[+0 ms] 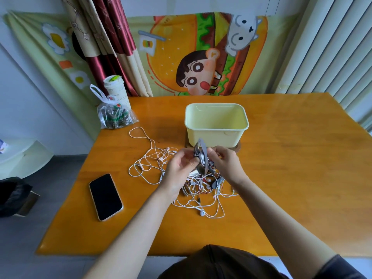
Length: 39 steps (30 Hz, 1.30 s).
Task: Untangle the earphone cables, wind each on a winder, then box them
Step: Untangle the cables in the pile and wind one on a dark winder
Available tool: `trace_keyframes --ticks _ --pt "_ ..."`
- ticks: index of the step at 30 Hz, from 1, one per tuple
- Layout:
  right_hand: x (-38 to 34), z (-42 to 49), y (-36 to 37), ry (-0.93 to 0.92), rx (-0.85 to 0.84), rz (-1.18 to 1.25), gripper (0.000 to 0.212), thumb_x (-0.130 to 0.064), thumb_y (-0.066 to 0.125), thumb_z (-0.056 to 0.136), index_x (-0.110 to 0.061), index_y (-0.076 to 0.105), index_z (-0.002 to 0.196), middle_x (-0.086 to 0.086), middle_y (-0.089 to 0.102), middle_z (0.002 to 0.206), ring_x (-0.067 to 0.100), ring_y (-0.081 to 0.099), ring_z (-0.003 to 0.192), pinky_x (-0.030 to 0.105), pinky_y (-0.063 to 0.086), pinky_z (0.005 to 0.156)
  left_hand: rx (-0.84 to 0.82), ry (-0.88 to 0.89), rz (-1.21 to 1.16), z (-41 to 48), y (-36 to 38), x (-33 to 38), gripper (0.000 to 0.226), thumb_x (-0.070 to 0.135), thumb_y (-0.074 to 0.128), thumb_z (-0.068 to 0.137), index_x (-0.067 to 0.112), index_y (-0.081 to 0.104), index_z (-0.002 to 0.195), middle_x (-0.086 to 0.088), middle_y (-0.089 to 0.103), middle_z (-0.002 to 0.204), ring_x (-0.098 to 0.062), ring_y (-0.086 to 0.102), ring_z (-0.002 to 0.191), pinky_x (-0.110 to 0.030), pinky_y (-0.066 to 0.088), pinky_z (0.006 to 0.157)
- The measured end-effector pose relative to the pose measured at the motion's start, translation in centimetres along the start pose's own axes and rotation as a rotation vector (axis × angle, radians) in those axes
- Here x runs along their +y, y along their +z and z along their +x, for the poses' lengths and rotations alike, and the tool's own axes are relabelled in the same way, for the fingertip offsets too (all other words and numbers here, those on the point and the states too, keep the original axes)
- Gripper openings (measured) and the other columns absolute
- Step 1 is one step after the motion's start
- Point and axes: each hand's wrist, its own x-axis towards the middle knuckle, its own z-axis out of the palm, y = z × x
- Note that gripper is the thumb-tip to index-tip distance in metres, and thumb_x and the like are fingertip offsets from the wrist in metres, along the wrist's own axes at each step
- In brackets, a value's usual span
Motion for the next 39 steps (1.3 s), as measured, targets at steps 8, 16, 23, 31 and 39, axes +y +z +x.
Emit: trace_keyframes --ticks 8,16,23,31,39 --pt "0.0 -0.7 2.1 0.036 -0.002 0.051 0.028 -0.022 0.048 0.097 -0.014 0.06 0.074 -0.001 0.054 0.062 0.009 0.041 0.054 0.017 0.031 0.048 0.232 -0.141 -0.29 0.5 0.9 0.1 0.009 0.018 0.055 0.093 0.017 0.057 0.102 -0.016 0.063 0.117 -0.028 0.06 0.108 -0.038 0.048 0.087" --pt "0.1 -1.6 2.3 -0.092 -0.019 -0.207 0.02 -0.016 0.049 0.097 -0.009 0.067 0.097 -0.01 0.054 0.069 0.002 0.044 0.055 0.012 0.034 0.049 0.418 -0.218 -0.341 1.2 1.1 -0.2 0.01 0.025 0.057 0.094 0.017 0.059 0.099 -0.015 0.065 0.11 -0.026 0.061 0.1 -0.035 0.051 0.079" --pt "-0.4 -2.3 2.1 -0.242 -0.037 -0.364 0.021 -0.016 0.052 0.096 -0.006 0.07 0.092 -0.002 0.057 0.077 0.007 0.046 0.062 0.013 0.033 0.057 0.53 -0.088 -0.008 2.0 0.7 -0.8 0.008 0.022 0.063 0.091 0.018 0.057 0.088 -0.003 0.063 0.093 -0.018 0.059 0.086 -0.026 0.051 0.073" --pt "-0.3 -1.2 0.7 -0.192 -0.051 -0.362 0.025 -0.026 0.059 0.09 -0.007 0.065 0.074 0.001 0.06 0.068 0.014 0.049 0.059 0.025 0.039 0.056 0.286 0.133 0.61 1.4 -1.0 -2.8 0.009 0.013 0.069 0.085 0.013 0.063 0.092 0.004 0.063 0.082 -0.003 0.057 0.074 -0.006 0.042 0.059" --pt "-0.4 0.4 -1.6 -0.112 0.015 -0.287 0.019 -0.029 0.064 0.088 -0.013 0.066 0.078 -0.006 0.059 0.068 0.003 0.049 0.057 0.012 0.035 0.051 0.046 0.048 0.613 0.5 -0.9 -3.1 0.013 0.013 0.066 0.087 0.02 0.06 0.095 0.017 0.058 0.084 0.002 0.054 0.078 -0.011 0.042 0.068"
